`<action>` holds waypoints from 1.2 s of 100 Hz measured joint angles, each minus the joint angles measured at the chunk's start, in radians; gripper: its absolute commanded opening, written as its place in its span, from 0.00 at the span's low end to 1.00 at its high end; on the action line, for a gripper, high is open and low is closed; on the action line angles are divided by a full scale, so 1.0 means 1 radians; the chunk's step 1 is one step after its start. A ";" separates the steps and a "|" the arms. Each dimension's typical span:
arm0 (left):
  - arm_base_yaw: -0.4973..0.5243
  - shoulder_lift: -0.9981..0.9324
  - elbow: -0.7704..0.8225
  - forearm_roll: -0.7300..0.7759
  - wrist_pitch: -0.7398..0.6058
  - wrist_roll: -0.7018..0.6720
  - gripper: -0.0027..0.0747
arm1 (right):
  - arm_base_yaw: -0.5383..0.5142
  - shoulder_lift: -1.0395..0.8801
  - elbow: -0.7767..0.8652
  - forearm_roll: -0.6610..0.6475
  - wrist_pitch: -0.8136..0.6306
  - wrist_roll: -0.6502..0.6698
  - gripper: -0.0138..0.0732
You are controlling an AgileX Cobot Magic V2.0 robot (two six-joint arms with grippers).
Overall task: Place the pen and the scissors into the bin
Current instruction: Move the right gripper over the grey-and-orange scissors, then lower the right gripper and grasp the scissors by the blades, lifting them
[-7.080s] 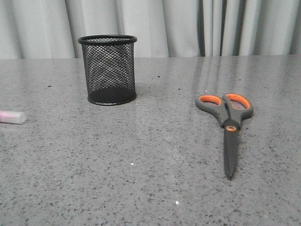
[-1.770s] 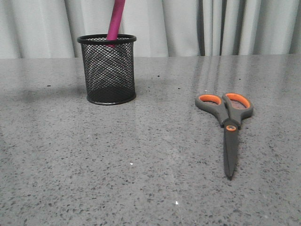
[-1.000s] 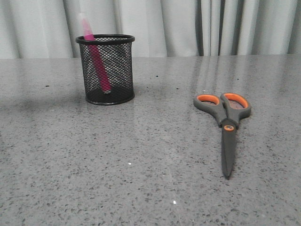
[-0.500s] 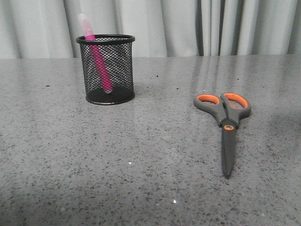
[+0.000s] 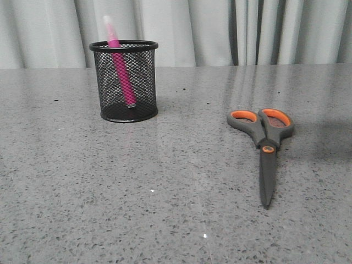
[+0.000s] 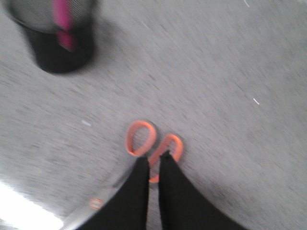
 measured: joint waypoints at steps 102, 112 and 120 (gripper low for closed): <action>-0.200 -0.120 0.034 0.140 0.022 -0.061 0.01 | -0.001 0.302 -0.019 0.178 0.096 0.468 0.67; -0.203 -0.136 0.034 0.142 0.027 -0.061 0.01 | -0.005 0.313 0.001 0.178 0.080 0.502 0.67; -0.203 -0.142 0.034 0.142 0.029 -0.061 0.01 | -0.013 0.330 0.005 0.178 0.080 0.511 0.67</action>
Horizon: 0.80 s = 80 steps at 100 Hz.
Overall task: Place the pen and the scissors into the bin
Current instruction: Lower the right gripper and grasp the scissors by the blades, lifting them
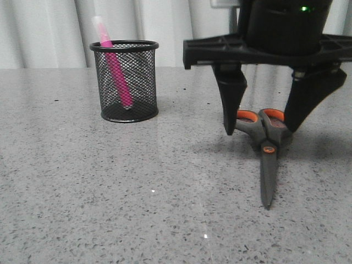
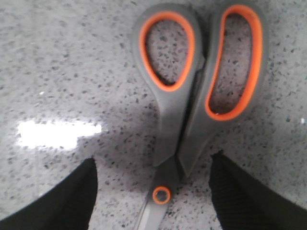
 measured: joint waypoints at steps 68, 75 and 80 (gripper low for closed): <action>-0.001 -0.004 0.000 0.002 0.002 -0.020 0.01 | -0.021 0.087 -0.008 -0.027 -0.054 0.095 0.45; -0.001 -0.004 0.000 0.002 0.002 -0.020 0.01 | -0.024 0.094 -0.012 -0.027 -0.054 0.095 0.37; -0.001 -0.004 0.000 0.002 0.002 -0.021 0.01 | -0.024 0.100 -0.014 -0.027 -0.054 0.095 0.31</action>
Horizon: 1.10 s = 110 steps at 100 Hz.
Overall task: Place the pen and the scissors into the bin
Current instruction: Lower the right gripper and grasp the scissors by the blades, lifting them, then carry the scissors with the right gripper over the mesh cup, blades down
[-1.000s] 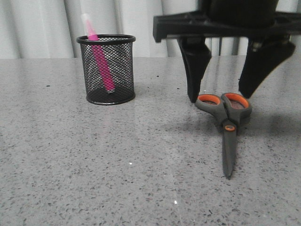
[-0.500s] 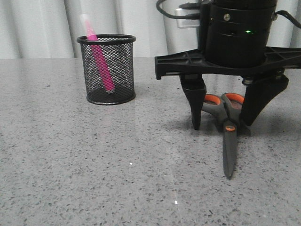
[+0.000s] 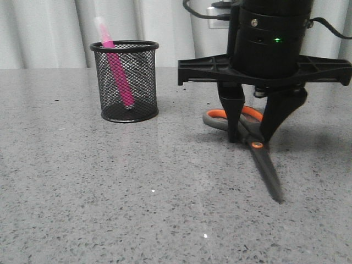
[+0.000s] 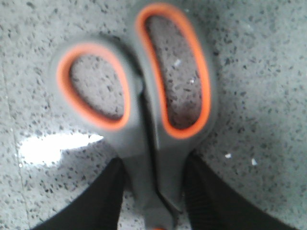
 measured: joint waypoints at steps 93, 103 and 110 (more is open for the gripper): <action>0.000 0.000 0.000 0.131 -0.154 -0.006 0.01 | 0.004 -0.333 0.023 -0.238 -0.395 0.000 0.07; 0.000 0.000 0.005 0.139 -0.190 -0.006 0.01 | 0.027 -0.349 0.023 -0.350 -0.628 0.000 0.07; 0.000 0.000 0.021 0.139 -0.207 -0.006 0.01 | 0.039 -0.336 0.023 -0.470 -0.813 0.000 0.07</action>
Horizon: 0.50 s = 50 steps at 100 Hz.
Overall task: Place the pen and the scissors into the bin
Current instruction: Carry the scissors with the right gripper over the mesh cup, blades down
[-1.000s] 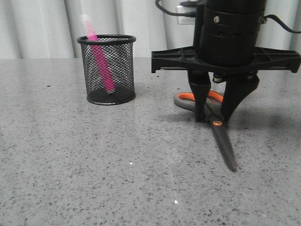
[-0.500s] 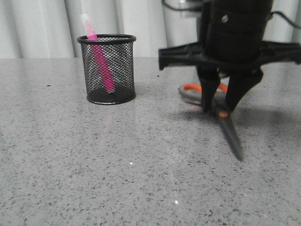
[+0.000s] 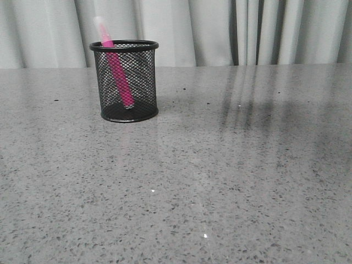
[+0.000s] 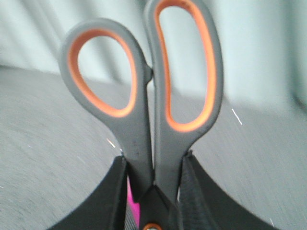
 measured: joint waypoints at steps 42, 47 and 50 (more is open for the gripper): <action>0.000 0.000 0.039 -0.015 -0.009 0.000 0.01 | -0.031 0.230 -0.007 -0.196 -0.398 -0.048 0.07; 0.000 0.000 0.039 -0.015 -0.007 0.000 0.01 | -0.035 0.241 -0.020 -0.198 -0.419 -0.054 0.07; 0.000 0.000 0.039 -0.015 -0.007 0.000 0.01 | -0.037 0.246 -0.028 -0.200 -0.429 -0.058 0.07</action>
